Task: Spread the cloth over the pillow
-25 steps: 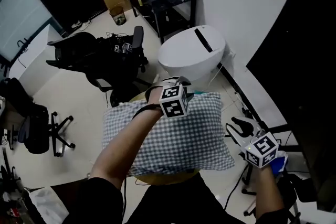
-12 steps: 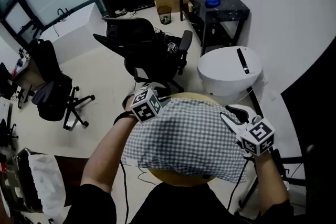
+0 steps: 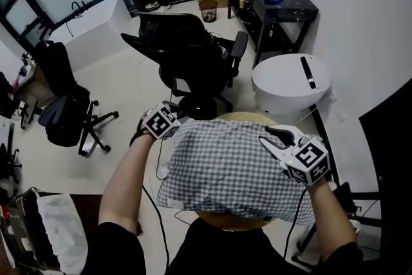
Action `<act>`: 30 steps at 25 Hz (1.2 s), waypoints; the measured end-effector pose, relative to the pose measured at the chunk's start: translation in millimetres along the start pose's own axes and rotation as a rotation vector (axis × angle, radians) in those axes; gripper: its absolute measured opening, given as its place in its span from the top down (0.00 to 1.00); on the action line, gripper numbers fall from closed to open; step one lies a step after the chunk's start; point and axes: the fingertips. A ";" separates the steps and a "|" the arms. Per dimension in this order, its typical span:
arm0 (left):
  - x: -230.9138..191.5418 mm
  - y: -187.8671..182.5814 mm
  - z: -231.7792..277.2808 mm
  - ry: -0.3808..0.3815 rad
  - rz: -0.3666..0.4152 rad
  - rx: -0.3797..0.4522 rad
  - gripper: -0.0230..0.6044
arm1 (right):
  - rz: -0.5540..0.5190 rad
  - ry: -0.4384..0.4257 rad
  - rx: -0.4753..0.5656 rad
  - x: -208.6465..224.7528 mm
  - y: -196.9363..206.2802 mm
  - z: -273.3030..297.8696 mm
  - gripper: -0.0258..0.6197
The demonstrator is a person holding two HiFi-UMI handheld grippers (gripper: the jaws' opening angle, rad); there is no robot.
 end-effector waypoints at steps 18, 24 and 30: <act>13.1 58.4 114.8 0.442 0.027 -0.143 0.76 | 0.176 0.089 -0.092 -25.1 32.0 49.1 0.76; 43.8 74.7 108.1 0.609 0.070 -0.177 0.70 | 0.180 0.084 -0.099 -22.3 30.3 58.5 0.76; 50.1 80.3 116.5 0.615 0.069 -0.180 0.65 | 0.175 0.067 -0.101 -25.9 24.7 69.9 0.76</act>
Point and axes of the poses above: the fingertips, and each gripper's own axes: z forward along the fingers, x to its right, y out of its underside, and after that the axes turned 6 degrees about -x, right-handed
